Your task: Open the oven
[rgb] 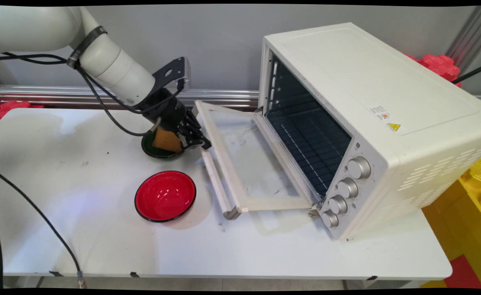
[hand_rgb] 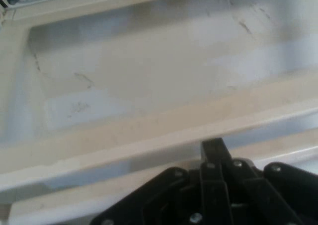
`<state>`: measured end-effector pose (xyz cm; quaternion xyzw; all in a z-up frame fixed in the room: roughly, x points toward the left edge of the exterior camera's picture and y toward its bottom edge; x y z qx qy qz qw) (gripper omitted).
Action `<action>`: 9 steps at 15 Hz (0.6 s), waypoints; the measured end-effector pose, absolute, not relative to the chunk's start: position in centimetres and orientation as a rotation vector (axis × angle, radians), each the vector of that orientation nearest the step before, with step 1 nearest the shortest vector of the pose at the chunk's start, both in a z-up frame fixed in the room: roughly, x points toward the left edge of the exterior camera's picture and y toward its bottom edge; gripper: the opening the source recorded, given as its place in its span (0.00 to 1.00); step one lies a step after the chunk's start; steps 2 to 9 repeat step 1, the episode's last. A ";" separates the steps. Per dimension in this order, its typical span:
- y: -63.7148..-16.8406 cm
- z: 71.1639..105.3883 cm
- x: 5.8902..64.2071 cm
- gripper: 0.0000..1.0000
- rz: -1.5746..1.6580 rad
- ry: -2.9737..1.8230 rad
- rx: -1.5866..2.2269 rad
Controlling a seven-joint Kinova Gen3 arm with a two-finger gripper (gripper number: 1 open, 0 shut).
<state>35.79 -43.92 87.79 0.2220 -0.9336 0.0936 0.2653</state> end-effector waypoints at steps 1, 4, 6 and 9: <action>-43.8 87.8 36.0 0.00 0.250 -2.523 0.597; -43.8 87.8 36.0 0.00 0.250 -2.523 0.597; -43.8 87.8 36.0 0.00 0.250 -2.523 0.597; -43.8 87.8 36.0 0.00 0.250 -2.523 0.597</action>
